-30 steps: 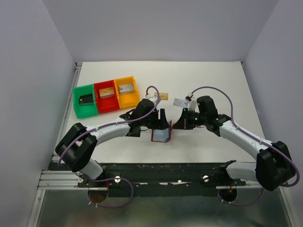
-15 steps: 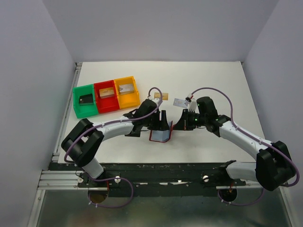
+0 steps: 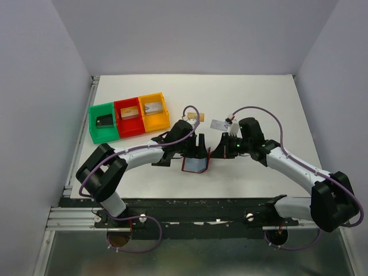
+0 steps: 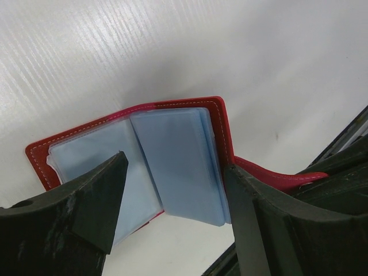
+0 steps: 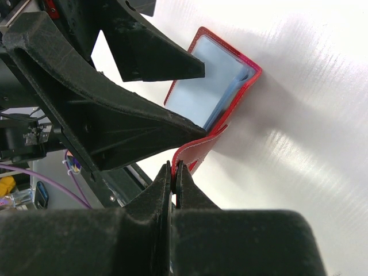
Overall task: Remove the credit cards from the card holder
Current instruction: Remove the credit card from the card holder.
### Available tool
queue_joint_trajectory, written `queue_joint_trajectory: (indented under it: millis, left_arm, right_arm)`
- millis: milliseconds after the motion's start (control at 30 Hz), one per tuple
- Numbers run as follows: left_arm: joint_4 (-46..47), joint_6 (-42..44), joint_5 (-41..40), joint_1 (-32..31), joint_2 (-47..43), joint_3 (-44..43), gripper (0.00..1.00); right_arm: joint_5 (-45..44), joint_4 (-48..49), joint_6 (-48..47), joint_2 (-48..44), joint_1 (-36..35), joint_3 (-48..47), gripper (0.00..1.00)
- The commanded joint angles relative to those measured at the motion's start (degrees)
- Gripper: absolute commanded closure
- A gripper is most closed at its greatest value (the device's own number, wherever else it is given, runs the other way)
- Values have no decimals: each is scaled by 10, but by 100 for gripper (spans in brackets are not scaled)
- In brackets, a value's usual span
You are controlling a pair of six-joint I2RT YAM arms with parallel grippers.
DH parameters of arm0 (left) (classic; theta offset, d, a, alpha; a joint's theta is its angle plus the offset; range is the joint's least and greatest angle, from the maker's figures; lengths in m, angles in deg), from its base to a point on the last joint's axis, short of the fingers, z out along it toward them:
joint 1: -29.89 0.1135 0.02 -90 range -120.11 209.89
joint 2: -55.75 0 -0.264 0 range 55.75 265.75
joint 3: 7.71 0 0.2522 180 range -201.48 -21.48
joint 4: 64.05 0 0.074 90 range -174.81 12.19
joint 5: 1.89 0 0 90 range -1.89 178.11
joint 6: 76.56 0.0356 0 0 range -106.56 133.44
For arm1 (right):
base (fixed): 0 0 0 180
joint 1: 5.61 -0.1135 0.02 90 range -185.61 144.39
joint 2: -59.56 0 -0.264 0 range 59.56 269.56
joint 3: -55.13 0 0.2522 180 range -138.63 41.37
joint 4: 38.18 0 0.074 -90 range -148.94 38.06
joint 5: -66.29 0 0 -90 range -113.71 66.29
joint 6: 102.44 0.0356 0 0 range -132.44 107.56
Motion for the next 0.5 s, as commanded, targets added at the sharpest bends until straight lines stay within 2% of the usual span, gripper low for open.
queue_joint_trajectory:
  millis: [0,167,300,467]
  left_arm:
    - [-2,6,11,-4,-5,-3,22]
    - [-18,12,7,-4,4,-9,27]
    - [-37,14,-3,-4,14,-15,37]
    - [-56,11,-32,-4,7,-10,43]
  right_arm:
    - [1,-9,-10,-7,0,-1,100]
    - [0,-9,-10,-10,1,-2,100]
    - [-1,-16,-13,-13,0,-6,100]
    - [-6,-26,-19,-18,0,-10,100]
